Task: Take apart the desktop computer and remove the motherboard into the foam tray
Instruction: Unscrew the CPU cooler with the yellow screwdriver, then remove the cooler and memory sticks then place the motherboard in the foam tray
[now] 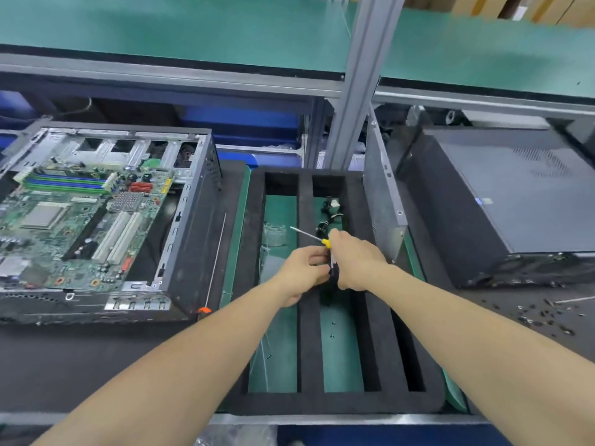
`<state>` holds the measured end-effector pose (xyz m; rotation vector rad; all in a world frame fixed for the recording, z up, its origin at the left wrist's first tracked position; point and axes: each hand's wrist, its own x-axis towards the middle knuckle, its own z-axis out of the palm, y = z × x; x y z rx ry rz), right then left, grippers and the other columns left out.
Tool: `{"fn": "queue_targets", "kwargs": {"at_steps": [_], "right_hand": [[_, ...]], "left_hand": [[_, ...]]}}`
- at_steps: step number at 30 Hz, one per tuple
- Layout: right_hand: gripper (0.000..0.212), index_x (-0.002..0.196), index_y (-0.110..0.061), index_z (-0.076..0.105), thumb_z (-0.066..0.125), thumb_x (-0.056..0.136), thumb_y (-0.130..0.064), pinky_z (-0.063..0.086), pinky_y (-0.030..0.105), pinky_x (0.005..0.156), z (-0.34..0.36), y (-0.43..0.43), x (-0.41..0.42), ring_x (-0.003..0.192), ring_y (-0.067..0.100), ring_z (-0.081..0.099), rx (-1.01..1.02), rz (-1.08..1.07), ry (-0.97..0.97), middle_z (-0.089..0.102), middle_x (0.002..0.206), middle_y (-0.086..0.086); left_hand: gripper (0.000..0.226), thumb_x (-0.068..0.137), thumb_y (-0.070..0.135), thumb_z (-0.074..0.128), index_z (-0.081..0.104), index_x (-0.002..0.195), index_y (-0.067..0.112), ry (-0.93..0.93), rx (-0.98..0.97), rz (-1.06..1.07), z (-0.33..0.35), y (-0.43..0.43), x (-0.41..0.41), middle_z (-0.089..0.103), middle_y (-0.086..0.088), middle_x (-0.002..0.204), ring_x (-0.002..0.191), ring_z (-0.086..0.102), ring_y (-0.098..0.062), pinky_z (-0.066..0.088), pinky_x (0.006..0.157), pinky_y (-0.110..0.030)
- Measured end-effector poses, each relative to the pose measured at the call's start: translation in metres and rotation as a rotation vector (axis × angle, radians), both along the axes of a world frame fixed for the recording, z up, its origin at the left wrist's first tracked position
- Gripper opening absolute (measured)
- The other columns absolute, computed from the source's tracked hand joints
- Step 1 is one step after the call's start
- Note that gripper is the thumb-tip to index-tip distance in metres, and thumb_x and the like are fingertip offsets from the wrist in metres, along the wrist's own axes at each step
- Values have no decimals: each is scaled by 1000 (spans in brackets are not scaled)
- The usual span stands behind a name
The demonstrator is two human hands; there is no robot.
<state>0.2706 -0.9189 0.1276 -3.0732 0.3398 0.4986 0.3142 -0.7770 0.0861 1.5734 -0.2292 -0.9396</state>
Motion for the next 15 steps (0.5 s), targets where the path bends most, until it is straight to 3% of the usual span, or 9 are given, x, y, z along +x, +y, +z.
{"fn": "queue_targets", "kwargs": {"at_steps": [3,8,11,13,15], "right_hand": [[64,101,-22,32,86,68,-12,30,33,58,-23,-1,1,73,22,45,-5,-2,3,42,95,-5],[53,99,-22,32,79,76,-13,32,33,64,-48,-5,2,81,24,47,11,-66,-28,51,105,-2],[50,98,-21,32,78,79,-16,33,33,66,-50,-7,6,97,28,57,-18,-54,-61,56,107,-1],[53,97,-21,33,81,77,-17,33,32,72,-48,-8,10,102,28,62,-17,-43,-46,56,104,0],[63,100,-21,33,89,72,-25,34,33,75,-44,-9,14,101,27,62,-12,-31,10,55,106,0]], "left_hand": [[43,100,-10,49,57,140,3,70,-2,32,-3,-1,-5,74,15,100,94,71,3,57,83,-17],[51,103,-9,47,41,152,3,193,-23,-18,-3,2,-10,74,21,103,96,67,8,54,87,-14],[56,103,-8,47,34,156,3,223,-37,6,-5,1,-12,58,-4,147,131,55,-12,46,107,-27],[58,103,-7,48,30,157,2,231,-39,24,-7,1,-11,47,-13,155,139,49,-21,45,111,-32],[55,103,-5,47,33,156,2,233,-21,57,-5,2,-9,48,-16,154,134,53,-25,49,108,-33]]}}
